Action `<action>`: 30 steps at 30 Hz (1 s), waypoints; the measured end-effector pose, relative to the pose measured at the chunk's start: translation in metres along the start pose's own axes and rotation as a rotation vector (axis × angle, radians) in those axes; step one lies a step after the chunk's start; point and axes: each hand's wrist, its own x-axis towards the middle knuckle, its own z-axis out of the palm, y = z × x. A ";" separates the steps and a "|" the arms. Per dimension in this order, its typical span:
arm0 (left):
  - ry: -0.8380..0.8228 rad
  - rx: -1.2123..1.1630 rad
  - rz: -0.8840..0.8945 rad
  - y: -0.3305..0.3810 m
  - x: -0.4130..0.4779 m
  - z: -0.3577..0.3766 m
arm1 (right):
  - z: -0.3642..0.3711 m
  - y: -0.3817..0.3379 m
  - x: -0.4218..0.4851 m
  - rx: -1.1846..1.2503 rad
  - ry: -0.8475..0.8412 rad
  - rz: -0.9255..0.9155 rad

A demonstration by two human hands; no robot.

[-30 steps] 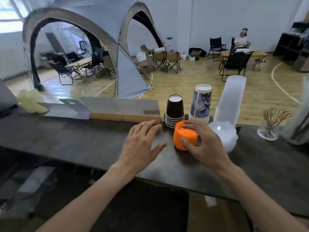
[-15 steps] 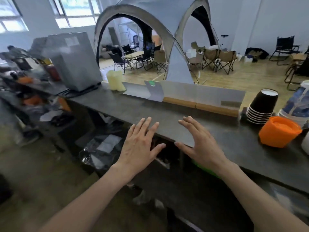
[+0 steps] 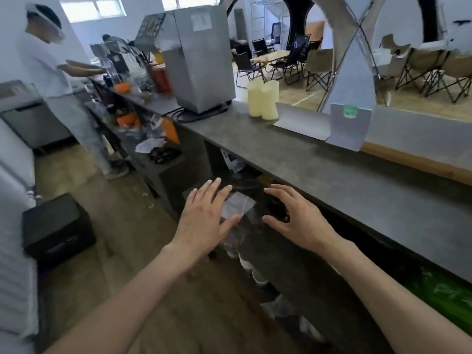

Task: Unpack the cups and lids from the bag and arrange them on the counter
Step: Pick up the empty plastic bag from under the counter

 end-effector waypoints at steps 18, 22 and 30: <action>-0.455 -0.273 -0.078 -0.194 0.191 0.217 | 0.199 0.083 0.193 0.154 -0.160 0.692; -0.554 -0.265 -0.143 -0.208 0.233 0.275 | 0.233 0.107 0.210 0.173 -0.067 0.945; -0.765 -0.427 -0.335 -0.209 0.279 0.353 | 0.272 0.147 0.243 0.361 -0.021 1.329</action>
